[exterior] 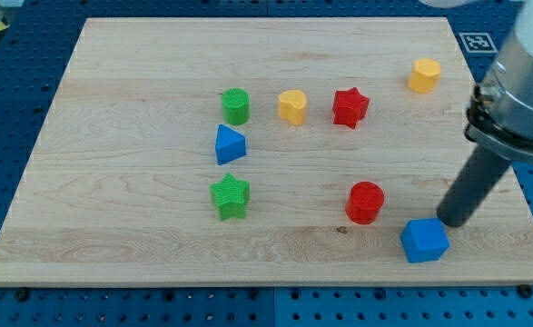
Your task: Move the blue cube horizontal left to the red circle
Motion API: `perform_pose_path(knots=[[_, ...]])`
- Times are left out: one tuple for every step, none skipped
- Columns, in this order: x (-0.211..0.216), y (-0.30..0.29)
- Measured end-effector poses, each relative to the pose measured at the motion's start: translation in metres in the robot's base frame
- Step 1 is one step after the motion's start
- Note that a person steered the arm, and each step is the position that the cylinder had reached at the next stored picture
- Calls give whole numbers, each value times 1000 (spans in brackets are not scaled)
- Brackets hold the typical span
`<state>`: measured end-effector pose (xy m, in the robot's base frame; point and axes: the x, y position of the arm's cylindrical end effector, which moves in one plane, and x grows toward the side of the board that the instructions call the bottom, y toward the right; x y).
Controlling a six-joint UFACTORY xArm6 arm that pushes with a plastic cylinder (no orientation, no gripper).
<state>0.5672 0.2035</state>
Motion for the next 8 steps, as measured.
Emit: perform_pose_path(knots=[[35,-12],[35,-12],[35,-13],[33,-35],[33,-63],[34,-71],[42,-77],[44,-96]])
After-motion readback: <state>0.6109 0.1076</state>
